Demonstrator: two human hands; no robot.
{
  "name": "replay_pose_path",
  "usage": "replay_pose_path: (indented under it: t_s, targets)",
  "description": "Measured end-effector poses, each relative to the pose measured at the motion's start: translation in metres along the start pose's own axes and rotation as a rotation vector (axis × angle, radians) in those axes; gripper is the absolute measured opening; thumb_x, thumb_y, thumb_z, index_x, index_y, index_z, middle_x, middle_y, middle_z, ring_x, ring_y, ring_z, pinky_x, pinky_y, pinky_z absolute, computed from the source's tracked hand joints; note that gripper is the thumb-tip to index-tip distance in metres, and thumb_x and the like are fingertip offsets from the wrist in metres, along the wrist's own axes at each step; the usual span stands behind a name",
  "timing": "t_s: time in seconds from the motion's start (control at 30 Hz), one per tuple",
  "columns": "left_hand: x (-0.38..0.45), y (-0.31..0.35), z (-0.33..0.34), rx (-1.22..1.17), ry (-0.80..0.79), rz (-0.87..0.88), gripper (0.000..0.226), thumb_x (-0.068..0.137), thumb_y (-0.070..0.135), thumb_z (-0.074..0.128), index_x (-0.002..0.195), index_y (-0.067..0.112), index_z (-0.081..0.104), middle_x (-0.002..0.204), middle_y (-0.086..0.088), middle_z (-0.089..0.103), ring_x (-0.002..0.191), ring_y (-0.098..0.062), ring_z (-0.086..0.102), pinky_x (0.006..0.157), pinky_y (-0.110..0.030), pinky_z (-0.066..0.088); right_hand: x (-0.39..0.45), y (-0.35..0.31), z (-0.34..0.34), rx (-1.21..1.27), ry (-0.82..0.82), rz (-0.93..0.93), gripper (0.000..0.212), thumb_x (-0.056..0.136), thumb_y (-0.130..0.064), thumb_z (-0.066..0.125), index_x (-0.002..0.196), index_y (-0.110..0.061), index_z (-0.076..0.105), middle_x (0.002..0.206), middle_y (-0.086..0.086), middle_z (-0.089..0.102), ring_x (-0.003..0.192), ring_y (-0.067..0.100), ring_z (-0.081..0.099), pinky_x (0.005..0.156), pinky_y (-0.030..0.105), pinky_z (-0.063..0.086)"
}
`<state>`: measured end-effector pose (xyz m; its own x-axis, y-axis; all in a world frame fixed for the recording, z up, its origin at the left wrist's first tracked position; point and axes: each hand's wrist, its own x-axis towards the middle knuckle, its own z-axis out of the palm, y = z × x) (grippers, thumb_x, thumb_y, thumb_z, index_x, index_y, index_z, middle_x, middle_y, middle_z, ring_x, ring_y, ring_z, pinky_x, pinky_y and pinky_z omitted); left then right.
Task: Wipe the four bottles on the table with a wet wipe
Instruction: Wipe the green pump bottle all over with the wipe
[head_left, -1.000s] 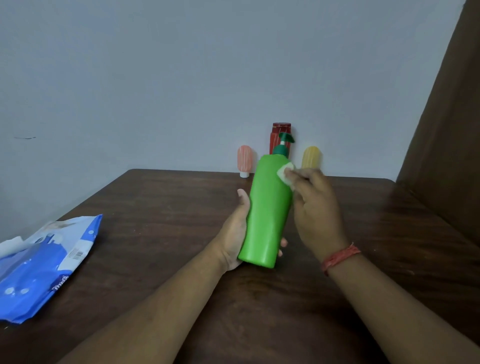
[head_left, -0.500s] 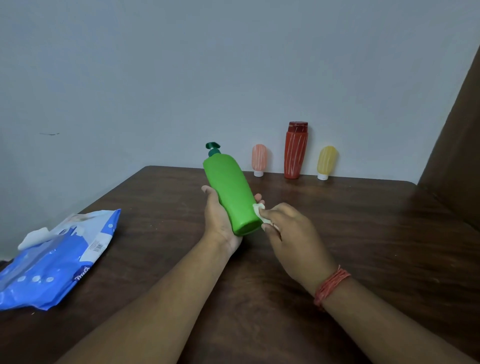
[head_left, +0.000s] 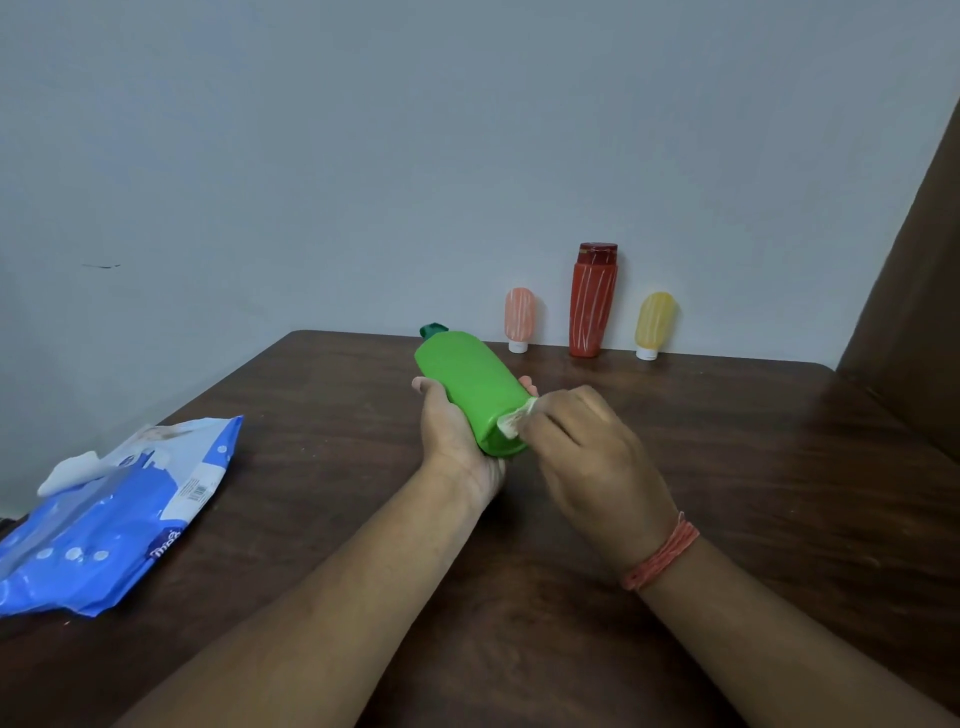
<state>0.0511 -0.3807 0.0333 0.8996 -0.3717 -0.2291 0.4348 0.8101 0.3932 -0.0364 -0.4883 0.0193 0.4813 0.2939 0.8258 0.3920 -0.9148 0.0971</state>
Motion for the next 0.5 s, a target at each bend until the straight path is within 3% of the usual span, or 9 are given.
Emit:
replay_pose_path:
  t_s: [0.07, 0.2, 0.27, 0.37, 0.5]
  targets:
    - [0.000, 0.001, 0.000, 0.004, 0.011, 0.027, 0.080, 0.095, 0.073, 0.036, 0.121, 0.001, 0.057, 0.085, -0.024, 0.069, 0.062, -0.034, 0.069, 0.060, -0.043, 0.061, -0.002, 0.001, 0.001, 0.012, -0.012, 0.008, 0.010, 0.093, -0.002, 0.057, 0.089, -0.006, 0.066, 0.089, 0.007, 0.059, 0.079, 0.024, 0.051, 0.065, 0.041, 0.049]
    - [0.000, -0.002, -0.006, 0.074, 0.032, 0.019, 0.086, 0.094, 0.076, 0.032, 0.118, -0.002, 0.059, 0.079, -0.024, 0.070, 0.064, -0.034, 0.069, 0.062, -0.041, 0.060, -0.004, -0.009, 0.005, 0.022, -0.063, -0.133, 0.013, 0.090, 0.000, 0.063, 0.080, -0.008, 0.064, 0.081, 0.005, 0.058, 0.076, 0.020, 0.047, 0.084, 0.036, 0.043]
    - [0.002, -0.005, -0.007, 0.128, 0.024, 0.026, 0.087, 0.094, 0.077, 0.029, 0.116, -0.001, 0.061, 0.078, -0.023, 0.071, 0.065, -0.033, 0.071, 0.060, -0.040, 0.061, -0.004, -0.007, 0.003, 0.035, -0.035, -0.099, 0.012, 0.092, -0.002, 0.063, 0.081, -0.007, 0.065, 0.083, 0.006, 0.059, 0.076, 0.022, 0.050, 0.082, 0.034, 0.045]
    - [0.004, -0.005, -0.008, 0.189, -0.012, 0.064, 0.084, 0.094, 0.077, 0.026, 0.113, 0.004, 0.064, 0.077, -0.019, 0.072, 0.065, -0.031, 0.071, 0.062, -0.039, 0.061, -0.003, 0.002, 0.002, 0.075, 0.013, 0.021, 0.010, 0.090, -0.001, 0.065, 0.081, -0.006, 0.063, 0.085, 0.006, 0.058, 0.078, 0.023, 0.051, 0.071, 0.035, 0.047]
    - [0.008, 0.003, -0.016, 0.386, -0.086, 0.143, 0.085, 0.095, 0.075, 0.019, 0.119, 0.008, 0.066, 0.094, -0.016, 0.076, 0.080, -0.030, 0.075, 0.070, -0.041, 0.062, -0.008, 0.015, 0.006, 0.345, 0.101, 0.394, 0.009, 0.086, -0.002, 0.070, 0.083, -0.009, 0.065, 0.085, 0.000, 0.062, 0.079, 0.014, 0.058, 0.072, 0.020, 0.047]
